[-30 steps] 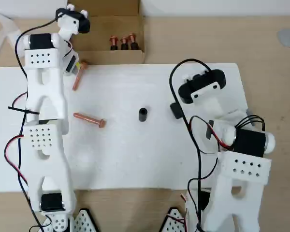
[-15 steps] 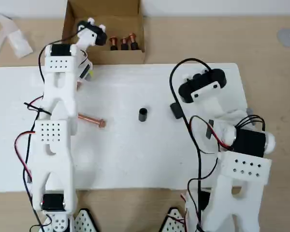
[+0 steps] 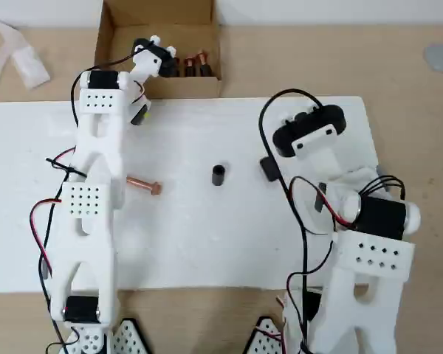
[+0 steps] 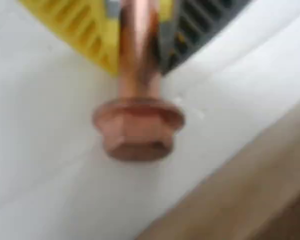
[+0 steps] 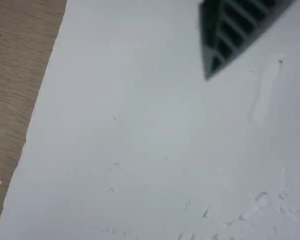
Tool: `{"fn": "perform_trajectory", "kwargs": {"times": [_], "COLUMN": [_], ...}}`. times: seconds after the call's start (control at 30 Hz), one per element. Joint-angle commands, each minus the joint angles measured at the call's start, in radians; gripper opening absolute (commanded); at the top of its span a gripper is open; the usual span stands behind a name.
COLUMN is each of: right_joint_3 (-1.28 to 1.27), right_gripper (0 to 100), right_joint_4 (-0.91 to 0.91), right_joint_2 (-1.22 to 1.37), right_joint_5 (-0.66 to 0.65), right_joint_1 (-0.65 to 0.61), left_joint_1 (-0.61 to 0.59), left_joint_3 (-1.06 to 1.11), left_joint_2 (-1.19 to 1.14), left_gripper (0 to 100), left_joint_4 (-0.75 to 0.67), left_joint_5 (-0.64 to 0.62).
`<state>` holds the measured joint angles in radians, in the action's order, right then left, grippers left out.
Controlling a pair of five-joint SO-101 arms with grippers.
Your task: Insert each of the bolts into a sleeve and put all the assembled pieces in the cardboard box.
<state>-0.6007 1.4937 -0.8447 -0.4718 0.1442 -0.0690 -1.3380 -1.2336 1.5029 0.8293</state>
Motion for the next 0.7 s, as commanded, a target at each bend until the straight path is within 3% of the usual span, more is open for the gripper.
{"fn": "perform_trajectory", "kwargs": {"times": [0.0, 0.07, 0.23, 0.5, 0.67], "right_joint_3": [0.002, 0.001, 0.001, -0.004, -0.071], "right_gripper": [40.1, 40.1, 40.1, 40.1, 40.1], "right_joint_4": [-0.018, -0.015, -0.012, -0.011, -0.011], "right_joint_2": [-0.016, -0.015, -0.015, -0.013, -0.013], "right_joint_5": [0.011, 0.011, 0.011, 0.012, 0.012], "right_joint_1": [0.012, 0.012, 0.012, 0.008, -0.122], "left_joint_1": [-0.008, 0.000, -0.002, -0.011, -0.002], "left_joint_3": [-0.195, -0.351, -0.295, 0.101, 0.451], "left_joint_2": [-0.008, -0.005, 0.243, 0.707, 1.041], "left_gripper": [1, 1, 1, 1, 1], "left_joint_4": [0.106, 0.209, 0.253, 0.253, 0.253], "left_joint_5": [-0.014, -0.028, -0.132, -0.181, -0.264]}}
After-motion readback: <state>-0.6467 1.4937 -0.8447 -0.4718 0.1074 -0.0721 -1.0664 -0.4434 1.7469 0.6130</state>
